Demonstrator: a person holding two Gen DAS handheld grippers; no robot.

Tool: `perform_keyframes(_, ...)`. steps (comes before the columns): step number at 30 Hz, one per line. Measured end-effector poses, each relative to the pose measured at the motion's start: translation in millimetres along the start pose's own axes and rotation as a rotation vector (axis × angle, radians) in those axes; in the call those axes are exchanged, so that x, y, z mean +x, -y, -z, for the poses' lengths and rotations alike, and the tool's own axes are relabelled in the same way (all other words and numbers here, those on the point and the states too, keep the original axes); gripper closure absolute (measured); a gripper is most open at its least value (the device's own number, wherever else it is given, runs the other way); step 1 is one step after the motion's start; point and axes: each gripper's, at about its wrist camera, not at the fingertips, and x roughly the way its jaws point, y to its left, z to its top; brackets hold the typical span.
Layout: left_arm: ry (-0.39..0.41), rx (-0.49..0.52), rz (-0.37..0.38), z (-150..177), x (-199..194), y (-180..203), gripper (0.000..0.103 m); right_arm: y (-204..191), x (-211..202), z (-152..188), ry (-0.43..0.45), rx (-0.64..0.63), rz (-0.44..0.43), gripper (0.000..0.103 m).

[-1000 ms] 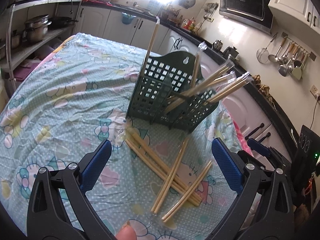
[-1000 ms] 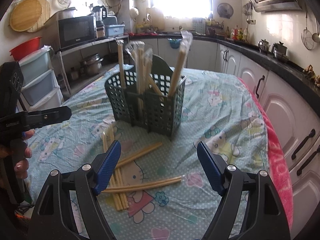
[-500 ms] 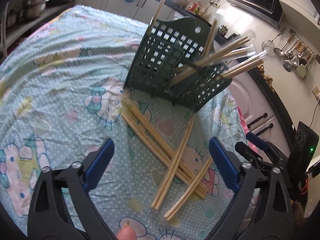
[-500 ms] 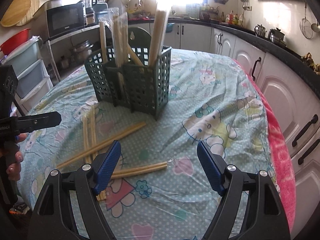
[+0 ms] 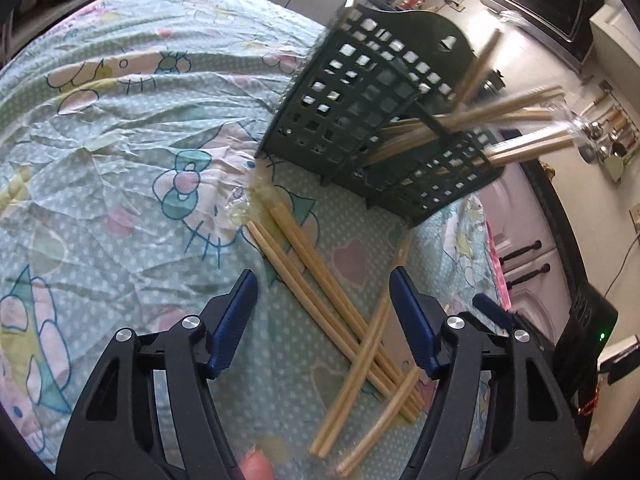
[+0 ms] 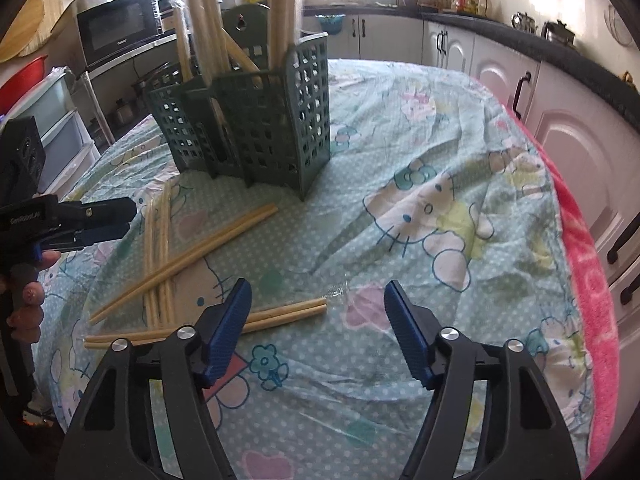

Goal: Organize utensils
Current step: 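Lower both open tools toward the remaining chopsticks on the cloth, then close the left tool on a chopstick while the right tool grasps another, then lift the chopstick with the left tool toward the basket while the right tool lifts its own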

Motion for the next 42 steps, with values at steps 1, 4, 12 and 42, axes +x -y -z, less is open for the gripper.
perform_keyframes(1, -0.002, -0.009, -0.003, -2, 2, -2, 0.044, 3, 3, 0, -0.008, 0.012, -0.008, 0.043)
perform_keyframes(4, -0.004, -0.035, -0.007, -6, 8, -10, 0.048, 8, 11, 1, -0.028, 0.044, -0.029, 0.05)
perform_keyframes(12, 0.02, -0.066, -0.015, -14, 10, -21, 0.061, 12, 18, 4, -0.035, 0.076, -0.047, 0.067)
perform_keyframes(42, 0.058, -0.099, -0.056, -27, 3, -44, 0.097, 11, 0, 1, 0.004, 0.022, 0.003, 0.1)
